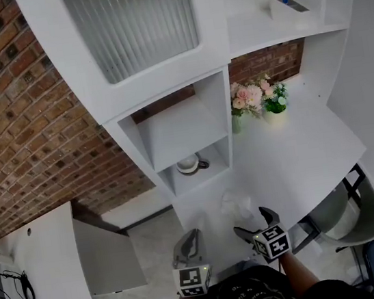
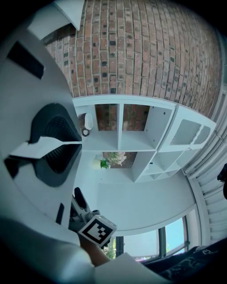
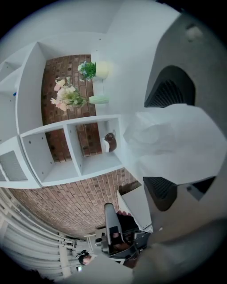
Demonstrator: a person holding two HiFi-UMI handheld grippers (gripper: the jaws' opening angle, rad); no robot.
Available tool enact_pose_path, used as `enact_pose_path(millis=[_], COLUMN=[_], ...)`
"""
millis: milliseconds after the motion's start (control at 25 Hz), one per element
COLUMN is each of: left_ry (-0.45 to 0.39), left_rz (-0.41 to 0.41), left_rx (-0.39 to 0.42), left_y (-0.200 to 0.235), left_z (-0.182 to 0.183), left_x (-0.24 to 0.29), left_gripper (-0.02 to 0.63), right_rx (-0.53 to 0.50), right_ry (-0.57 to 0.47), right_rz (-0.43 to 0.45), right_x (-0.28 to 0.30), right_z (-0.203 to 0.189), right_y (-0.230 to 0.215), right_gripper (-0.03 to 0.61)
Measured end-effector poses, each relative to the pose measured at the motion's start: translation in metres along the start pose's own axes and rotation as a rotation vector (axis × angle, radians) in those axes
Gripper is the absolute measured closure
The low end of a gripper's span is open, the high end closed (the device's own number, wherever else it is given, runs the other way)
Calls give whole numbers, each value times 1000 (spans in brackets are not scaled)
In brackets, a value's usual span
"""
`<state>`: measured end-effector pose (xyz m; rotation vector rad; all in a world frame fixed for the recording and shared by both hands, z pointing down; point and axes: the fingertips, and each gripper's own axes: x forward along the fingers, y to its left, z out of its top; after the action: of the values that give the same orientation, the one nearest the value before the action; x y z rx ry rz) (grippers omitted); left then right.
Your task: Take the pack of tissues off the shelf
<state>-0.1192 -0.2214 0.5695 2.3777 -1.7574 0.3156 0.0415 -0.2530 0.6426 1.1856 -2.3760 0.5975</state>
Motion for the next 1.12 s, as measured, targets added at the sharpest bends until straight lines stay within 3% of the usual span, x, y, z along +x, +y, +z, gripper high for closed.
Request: enact_pose_path(millis=[360, 640, 680, 800, 1120], left_ry=[-60, -112, -117, -121, -127], left_rz=[-12, -13, -14, -19, -45], left_rx=[0, -1, -3, -11, -22], left_y=[-9, -15, -15, -19, -34], left_z=[21, 33, 34, 33, 36], left_x=[-12, -24, -25, -28, -39], left_gripper=[591, 591, 591, 591, 591], right_rx=[-21, -118, -141, -174, -188], right_ry=[-182, -258, -256, -215, -234], right_rz=[5, -35, -46, -88, -108], right_x=[-45, -73, -74, -78, -93], right_z=[58, 78, 78, 65, 60], right_y=[8, 22, 23, 22, 28], right_gripper=[107, 111, 129, 275, 351])
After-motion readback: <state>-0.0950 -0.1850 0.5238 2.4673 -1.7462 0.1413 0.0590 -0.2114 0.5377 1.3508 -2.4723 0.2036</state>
